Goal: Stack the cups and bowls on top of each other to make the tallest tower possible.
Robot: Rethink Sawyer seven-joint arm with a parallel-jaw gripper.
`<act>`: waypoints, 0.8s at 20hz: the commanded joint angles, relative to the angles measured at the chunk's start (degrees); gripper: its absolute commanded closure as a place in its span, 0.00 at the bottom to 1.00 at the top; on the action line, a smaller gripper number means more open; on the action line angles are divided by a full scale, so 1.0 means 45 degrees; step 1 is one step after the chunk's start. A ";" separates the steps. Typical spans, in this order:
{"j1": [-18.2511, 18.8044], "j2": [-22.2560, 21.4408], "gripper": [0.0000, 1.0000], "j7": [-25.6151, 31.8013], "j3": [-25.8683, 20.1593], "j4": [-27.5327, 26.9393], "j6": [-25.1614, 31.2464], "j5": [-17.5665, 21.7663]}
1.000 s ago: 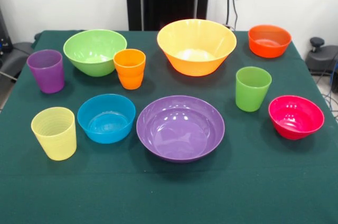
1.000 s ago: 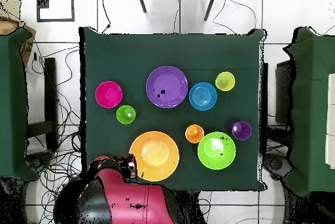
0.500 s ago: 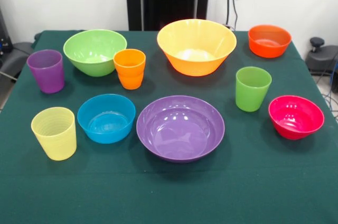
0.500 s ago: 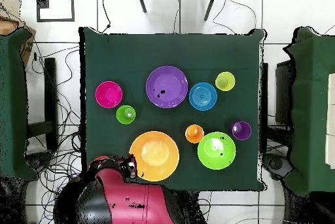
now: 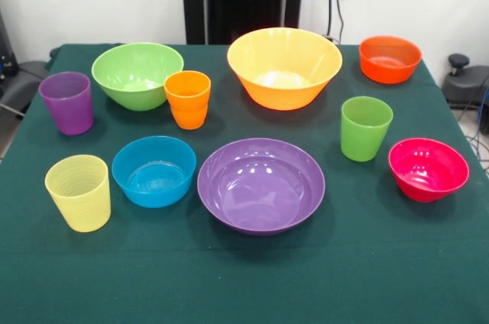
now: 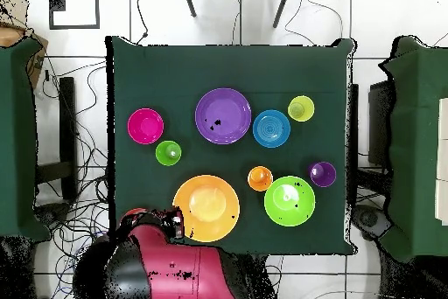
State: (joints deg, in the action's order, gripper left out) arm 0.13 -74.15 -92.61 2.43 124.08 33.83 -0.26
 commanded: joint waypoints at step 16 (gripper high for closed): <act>-0.0598 0.4155 0.00 -0.3272 0.0357 0.0698 -0.2774 0.1009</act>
State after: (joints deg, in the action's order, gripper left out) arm -1.35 -66.50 -94.85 4.18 124.05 28.66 0.91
